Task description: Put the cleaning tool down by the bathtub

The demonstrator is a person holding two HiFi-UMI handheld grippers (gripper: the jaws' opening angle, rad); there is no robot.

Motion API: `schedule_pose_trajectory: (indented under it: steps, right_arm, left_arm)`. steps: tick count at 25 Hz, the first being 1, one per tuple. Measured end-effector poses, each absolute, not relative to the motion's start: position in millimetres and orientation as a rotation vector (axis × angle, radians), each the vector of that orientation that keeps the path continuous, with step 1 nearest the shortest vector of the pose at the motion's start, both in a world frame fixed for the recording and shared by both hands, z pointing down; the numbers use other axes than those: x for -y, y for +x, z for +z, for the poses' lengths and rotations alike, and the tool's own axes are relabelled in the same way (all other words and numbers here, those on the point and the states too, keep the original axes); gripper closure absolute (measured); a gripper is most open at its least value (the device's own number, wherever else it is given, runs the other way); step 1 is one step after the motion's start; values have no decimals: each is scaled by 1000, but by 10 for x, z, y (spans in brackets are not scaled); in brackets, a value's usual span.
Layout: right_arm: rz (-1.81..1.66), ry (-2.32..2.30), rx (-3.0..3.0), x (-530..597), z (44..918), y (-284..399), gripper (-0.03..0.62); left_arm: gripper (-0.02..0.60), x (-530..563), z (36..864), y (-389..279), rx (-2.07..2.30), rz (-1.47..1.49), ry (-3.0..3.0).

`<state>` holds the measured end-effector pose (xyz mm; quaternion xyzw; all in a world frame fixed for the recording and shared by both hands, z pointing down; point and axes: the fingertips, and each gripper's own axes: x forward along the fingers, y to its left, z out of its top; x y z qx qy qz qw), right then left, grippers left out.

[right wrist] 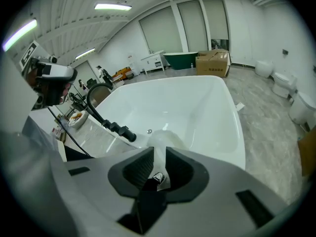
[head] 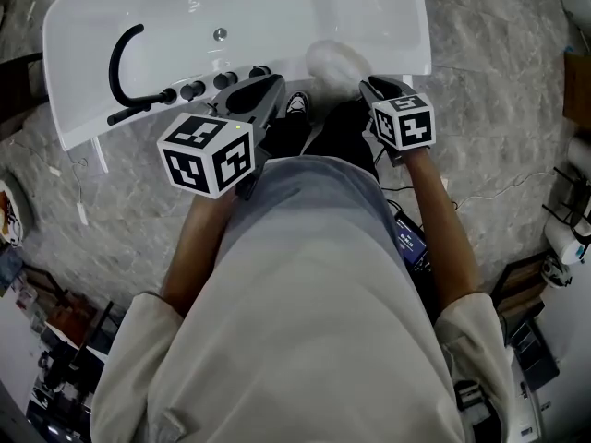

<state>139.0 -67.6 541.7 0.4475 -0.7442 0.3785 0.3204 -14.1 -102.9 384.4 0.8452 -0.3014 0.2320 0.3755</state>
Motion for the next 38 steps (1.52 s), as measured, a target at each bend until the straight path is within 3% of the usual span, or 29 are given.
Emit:
schedule_pose_trajectory:
  steps: [38]
  right_arm:
    - [1037, 1683, 2052, 413, 4225, 1752, 565]
  left_arm:
    - [577, 1210, 3631, 73, 630, 597, 2326]
